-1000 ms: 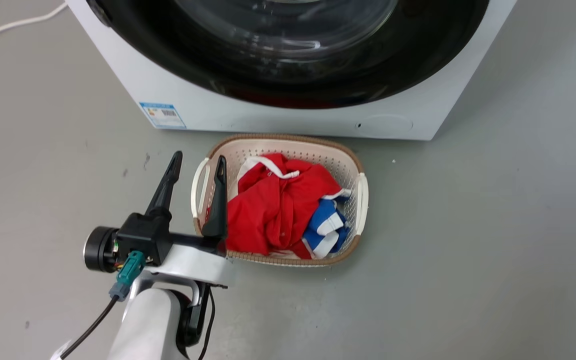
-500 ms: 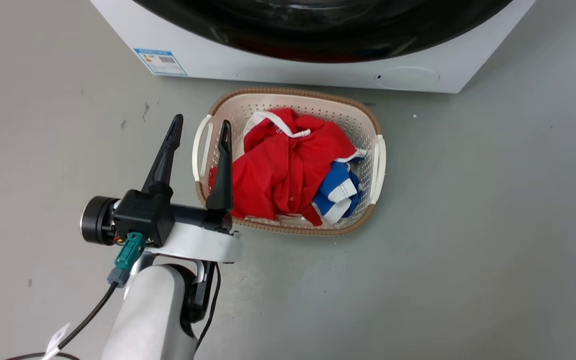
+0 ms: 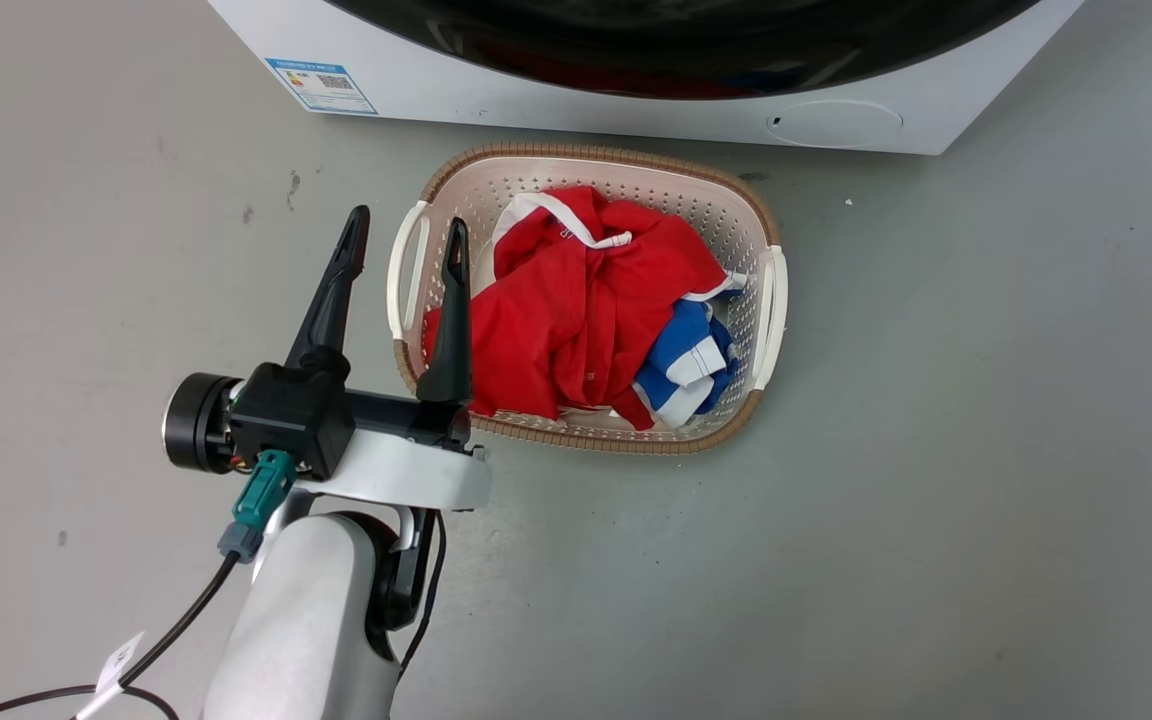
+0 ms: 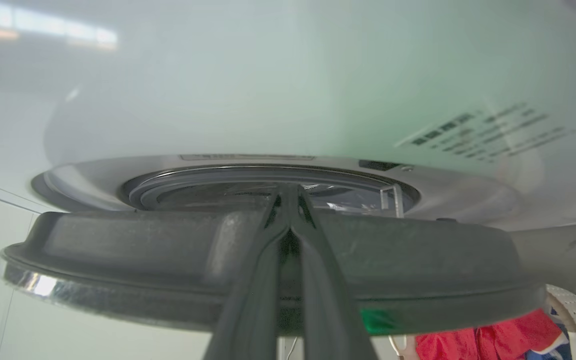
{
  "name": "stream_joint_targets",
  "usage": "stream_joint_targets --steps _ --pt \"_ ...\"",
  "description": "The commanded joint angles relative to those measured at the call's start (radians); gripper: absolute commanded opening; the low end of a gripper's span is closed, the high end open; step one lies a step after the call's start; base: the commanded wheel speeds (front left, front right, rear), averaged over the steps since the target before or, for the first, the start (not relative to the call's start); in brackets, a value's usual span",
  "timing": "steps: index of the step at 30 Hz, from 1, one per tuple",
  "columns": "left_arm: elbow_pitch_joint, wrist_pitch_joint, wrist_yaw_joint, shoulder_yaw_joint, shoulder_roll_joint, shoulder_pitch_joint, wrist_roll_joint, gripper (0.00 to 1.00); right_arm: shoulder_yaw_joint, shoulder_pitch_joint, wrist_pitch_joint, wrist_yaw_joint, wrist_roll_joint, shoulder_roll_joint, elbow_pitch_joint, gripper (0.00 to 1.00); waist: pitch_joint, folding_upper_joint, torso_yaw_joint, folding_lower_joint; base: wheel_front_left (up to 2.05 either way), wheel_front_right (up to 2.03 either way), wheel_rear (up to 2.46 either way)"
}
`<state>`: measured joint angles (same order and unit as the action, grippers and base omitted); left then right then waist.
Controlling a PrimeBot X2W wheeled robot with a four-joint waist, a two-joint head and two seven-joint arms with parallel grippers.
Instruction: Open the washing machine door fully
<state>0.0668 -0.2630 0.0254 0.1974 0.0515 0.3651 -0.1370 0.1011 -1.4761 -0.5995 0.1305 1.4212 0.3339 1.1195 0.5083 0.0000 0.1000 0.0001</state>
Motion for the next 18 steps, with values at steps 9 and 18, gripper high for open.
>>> stream_joint_targets --steps 9,18 --pt "0.004 -0.003 0.011 0.008 -0.001 0.005 -0.01 1.0 0.015 0.013 -0.093 0.002 0.002 -0.018 -0.004 0.0 -0.015 0.0 -0.004 -0.0001 0.0 0.0 0.0" --pt "0.032 -0.003 0.004 -0.002 -0.001 -0.022 -0.009 1.0 0.032 0.117 -0.196 0.002 0.007 -0.026 -0.034 0.0 -0.087 0.0 -0.014 -0.0001 0.0 0.0 0.0"
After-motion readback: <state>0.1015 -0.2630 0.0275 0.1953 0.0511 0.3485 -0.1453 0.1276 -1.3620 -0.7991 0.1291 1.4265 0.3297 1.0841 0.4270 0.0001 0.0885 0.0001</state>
